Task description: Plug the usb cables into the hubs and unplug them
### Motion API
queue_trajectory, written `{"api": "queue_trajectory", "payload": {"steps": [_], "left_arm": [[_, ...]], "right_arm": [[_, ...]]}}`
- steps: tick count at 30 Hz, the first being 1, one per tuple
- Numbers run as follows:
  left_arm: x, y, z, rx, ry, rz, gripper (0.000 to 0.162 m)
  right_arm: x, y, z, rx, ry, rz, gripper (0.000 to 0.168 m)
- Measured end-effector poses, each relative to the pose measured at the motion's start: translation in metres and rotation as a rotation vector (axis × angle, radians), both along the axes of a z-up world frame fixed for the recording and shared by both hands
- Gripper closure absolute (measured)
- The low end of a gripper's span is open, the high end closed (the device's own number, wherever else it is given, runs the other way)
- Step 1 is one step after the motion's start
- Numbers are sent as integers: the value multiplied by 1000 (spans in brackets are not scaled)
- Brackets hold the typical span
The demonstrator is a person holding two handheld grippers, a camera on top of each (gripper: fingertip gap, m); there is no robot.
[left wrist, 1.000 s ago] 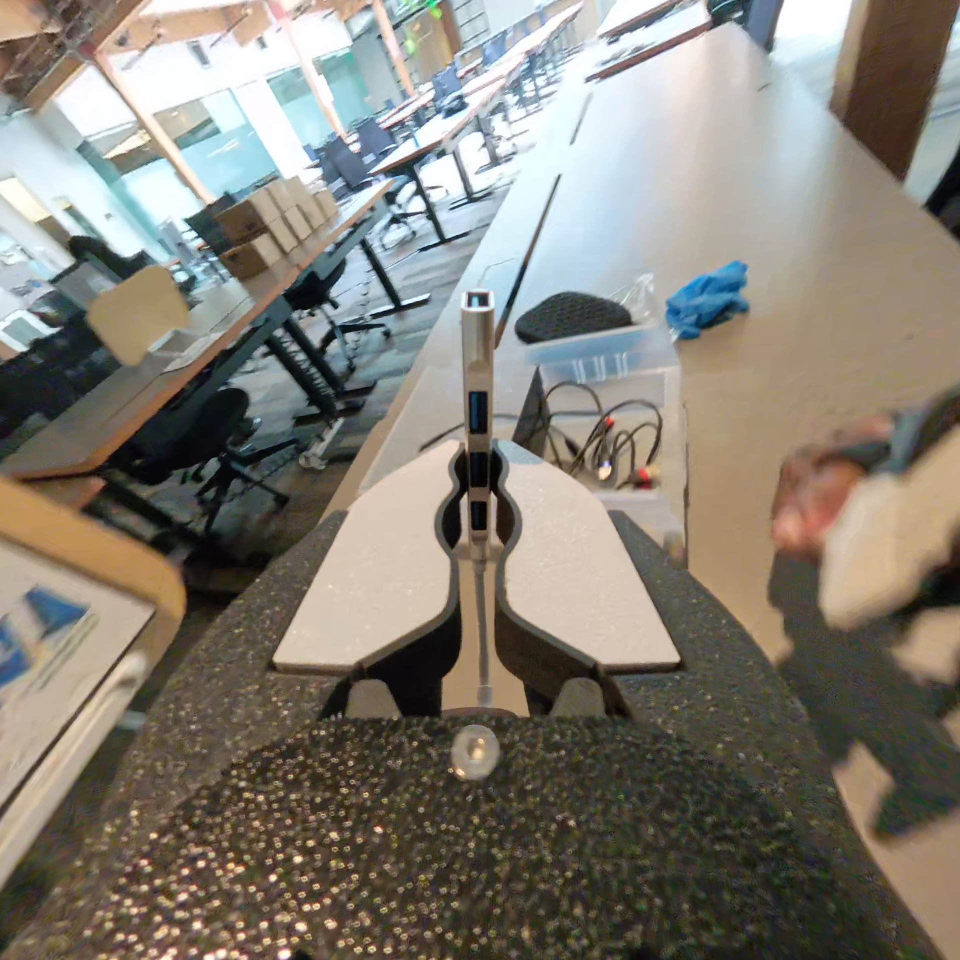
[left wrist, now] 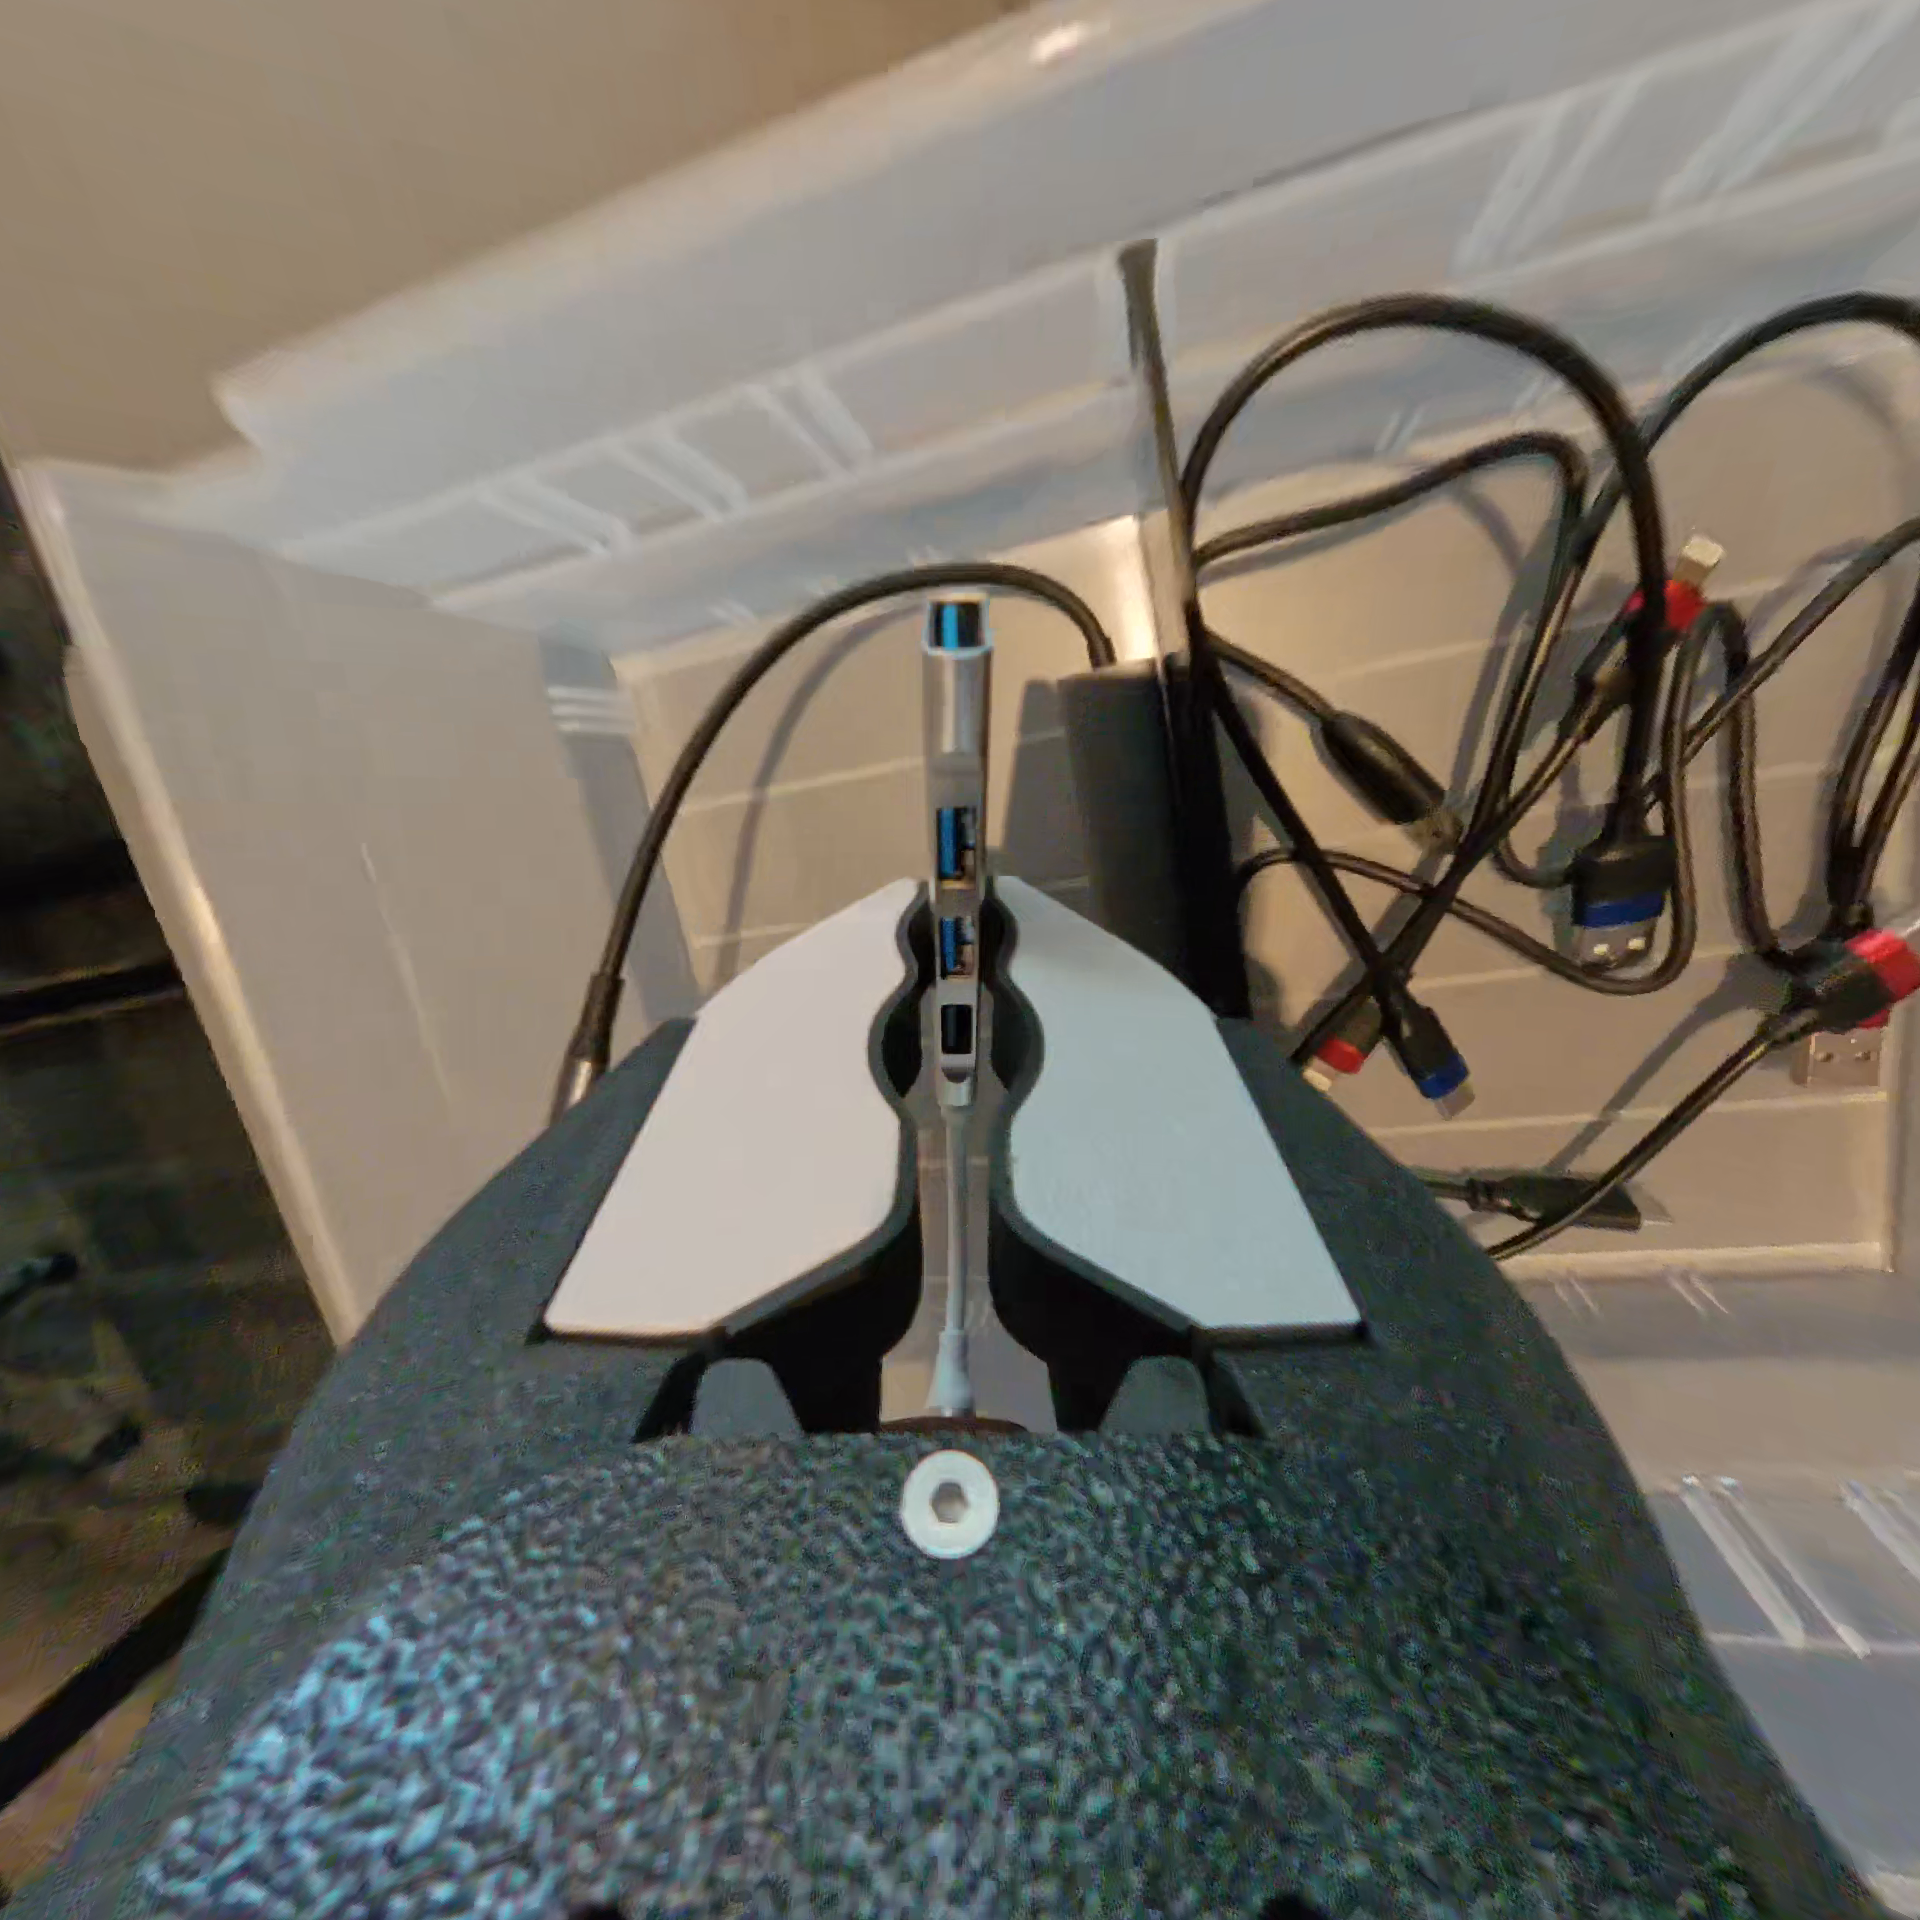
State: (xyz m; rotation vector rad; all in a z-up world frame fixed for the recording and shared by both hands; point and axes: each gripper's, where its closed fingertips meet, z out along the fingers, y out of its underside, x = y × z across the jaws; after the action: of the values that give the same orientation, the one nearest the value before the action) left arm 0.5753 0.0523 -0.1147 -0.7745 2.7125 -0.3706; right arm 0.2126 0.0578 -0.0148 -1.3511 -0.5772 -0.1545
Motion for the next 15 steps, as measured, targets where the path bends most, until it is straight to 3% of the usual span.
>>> {"api": "queue_trajectory", "payload": {"steps": [7, 10, 15], "left_arm": [[-6, 7, -5, -37, 94, 143, 151], [-5, 7, -3, -95, 105, 196, 134], [6, -3, 33, -214, -92, 185, 124]], "right_arm": [[0, 1, -3, -9, -17, -3, 133], [1, 1, -3, -10, -12, -3, 133], [3, 1, -3, -8, -11, -3, 134]]}}
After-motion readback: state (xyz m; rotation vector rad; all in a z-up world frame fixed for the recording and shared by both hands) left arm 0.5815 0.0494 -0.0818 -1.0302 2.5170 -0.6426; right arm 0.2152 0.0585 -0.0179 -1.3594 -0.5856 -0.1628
